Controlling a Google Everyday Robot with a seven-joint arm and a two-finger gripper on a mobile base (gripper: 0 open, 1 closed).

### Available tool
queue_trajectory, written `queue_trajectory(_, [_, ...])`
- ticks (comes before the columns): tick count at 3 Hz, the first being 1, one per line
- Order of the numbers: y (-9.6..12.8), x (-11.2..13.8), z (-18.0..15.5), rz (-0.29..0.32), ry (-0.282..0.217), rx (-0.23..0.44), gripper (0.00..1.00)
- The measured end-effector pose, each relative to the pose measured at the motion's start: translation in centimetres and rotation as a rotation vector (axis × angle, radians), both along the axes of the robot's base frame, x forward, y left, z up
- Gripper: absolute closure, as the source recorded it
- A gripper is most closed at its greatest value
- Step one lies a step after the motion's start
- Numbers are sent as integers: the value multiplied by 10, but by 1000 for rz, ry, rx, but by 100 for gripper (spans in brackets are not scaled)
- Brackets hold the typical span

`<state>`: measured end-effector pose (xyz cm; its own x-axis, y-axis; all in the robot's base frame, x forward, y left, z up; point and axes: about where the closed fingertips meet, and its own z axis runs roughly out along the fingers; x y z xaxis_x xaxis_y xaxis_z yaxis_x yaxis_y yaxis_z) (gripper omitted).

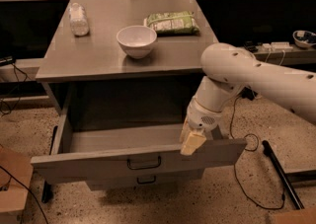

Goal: Open top drawer

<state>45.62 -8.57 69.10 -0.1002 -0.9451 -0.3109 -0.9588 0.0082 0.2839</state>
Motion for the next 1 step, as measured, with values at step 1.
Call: queue_trajectory(1, [-4, -20, 1, -20, 15, -11, 0])
